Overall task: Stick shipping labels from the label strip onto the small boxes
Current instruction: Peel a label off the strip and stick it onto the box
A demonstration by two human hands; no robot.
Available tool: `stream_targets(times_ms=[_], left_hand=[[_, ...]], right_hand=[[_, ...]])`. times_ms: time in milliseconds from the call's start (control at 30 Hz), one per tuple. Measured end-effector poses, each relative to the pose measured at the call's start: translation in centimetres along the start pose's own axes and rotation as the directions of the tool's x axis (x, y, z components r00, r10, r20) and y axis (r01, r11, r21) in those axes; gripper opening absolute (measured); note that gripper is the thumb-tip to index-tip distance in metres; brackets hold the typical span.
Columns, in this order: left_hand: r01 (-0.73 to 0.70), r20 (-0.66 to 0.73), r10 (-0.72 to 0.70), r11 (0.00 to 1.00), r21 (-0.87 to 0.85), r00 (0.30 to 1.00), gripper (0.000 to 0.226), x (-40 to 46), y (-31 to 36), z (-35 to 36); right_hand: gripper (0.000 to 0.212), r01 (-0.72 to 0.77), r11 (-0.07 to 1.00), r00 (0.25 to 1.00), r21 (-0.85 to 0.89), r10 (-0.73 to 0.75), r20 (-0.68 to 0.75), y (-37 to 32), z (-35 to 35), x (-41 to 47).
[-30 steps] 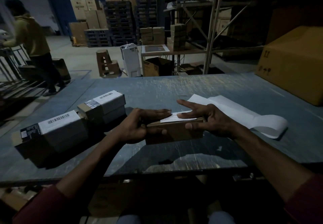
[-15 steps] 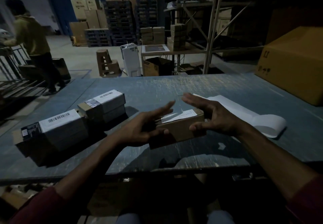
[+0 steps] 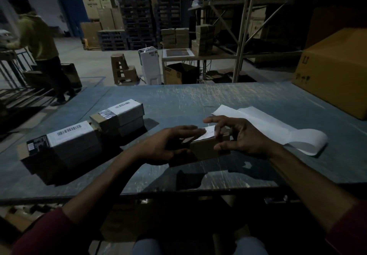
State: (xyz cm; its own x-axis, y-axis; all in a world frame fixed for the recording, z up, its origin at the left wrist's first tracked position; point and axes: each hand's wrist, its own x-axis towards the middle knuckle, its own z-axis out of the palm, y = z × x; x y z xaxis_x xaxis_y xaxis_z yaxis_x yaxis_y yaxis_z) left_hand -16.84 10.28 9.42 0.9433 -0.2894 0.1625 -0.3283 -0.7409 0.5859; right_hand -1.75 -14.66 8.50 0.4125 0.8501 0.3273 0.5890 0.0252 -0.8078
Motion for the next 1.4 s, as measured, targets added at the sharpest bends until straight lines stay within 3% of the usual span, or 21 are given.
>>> stream_targets(times_ms=[100,200,300,433,567,700,800,867,1000,1167,1233,1267,1333,1400], left_hand=[[-0.026,0.011,0.026,1.000,-0.005,1.000,0.055,-0.1,-0.4,-0.1],[-0.074,-0.089,0.068,0.995,-0.060,0.994,0.041,0.0,-1.2,0.0],[-0.081,-0.199,0.062,0.992,-0.092,0.978,0.031,0.2,-1.2,0.5],[-0.099,-0.335,0.048,0.986,-0.136,0.941,0.052,0.7,-0.2,0.5],[-0.116,-0.225,0.136,0.988,0.099,0.965,0.055,1.1,0.0,0.2],[-0.196,-0.278,0.330,0.887,0.418,0.902,0.039,1.1,0.3,1.3],[-0.231,-0.330,0.445,0.820,0.523,0.833,0.029,1.7,0.2,2.6],[-0.244,-0.369,0.465,0.826,0.509,0.805,0.023,2.0,0.1,3.0],[-0.209,-0.429,0.353,0.914,0.346,0.831,0.032,1.7,-0.3,3.0],[0.027,-0.520,0.104,0.971,0.238,0.848,0.107,1.3,-0.8,3.2],[0.142,-0.521,-0.153,0.988,-0.062,0.840,0.133,1.4,-0.6,3.2],[0.160,-0.480,-0.294,0.940,-0.301,0.826,0.137,1.5,-0.5,3.2],[0.153,-0.320,-0.496,0.700,-0.698,0.807,0.128,1.7,-0.1,3.1],[0.164,-0.259,-0.567,0.588,-0.792,0.782,0.114,2.2,-0.1,3.0]], right_hand=[[0.057,-0.034,0.998,0.999,-0.054,0.034,-0.003,0.4,0.0,0.1],[0.041,-0.013,0.999,1.000,-0.043,0.013,-0.004,0.8,0.1,0.2],[0.025,-0.007,0.998,0.994,0.062,0.013,-0.107,0.9,-0.5,0.2],[0.021,0.053,0.995,0.987,0.089,-0.039,-0.155,0.5,-0.8,0.2],[0.032,0.077,0.991,0.981,0.107,-0.056,-0.185,0.8,-0.7,-0.1],[0.075,-0.103,0.822,0.968,0.560,0.211,-0.133,0.8,-1.8,0.0],[0.080,-0.267,0.905,0.954,0.332,0.298,-0.046,1.0,-1.0,0.1],[0.072,-0.259,0.920,0.963,0.294,0.271,0.001,1.4,-0.4,0.1],[0.063,-0.174,0.929,0.980,0.326,0.196,-0.037,1.1,-0.6,-0.2],[0.066,-0.135,0.950,0.987,0.280,0.153,-0.042,1.1,-0.8,-0.5],[0.073,-0.079,0.985,0.990,0.155,0.096,-0.100,0.8,-0.6,-0.3],[0.077,-0.054,0.994,0.991,0.094,0.064,-0.115,0.6,-0.5,-0.2],[0.088,0.000,1.000,0.992,-0.010,-0.002,-0.123,0.5,0.1,-0.1],[0.104,0.013,0.998,0.994,-0.067,-0.020,-0.105,0.5,0.4,0.0]])
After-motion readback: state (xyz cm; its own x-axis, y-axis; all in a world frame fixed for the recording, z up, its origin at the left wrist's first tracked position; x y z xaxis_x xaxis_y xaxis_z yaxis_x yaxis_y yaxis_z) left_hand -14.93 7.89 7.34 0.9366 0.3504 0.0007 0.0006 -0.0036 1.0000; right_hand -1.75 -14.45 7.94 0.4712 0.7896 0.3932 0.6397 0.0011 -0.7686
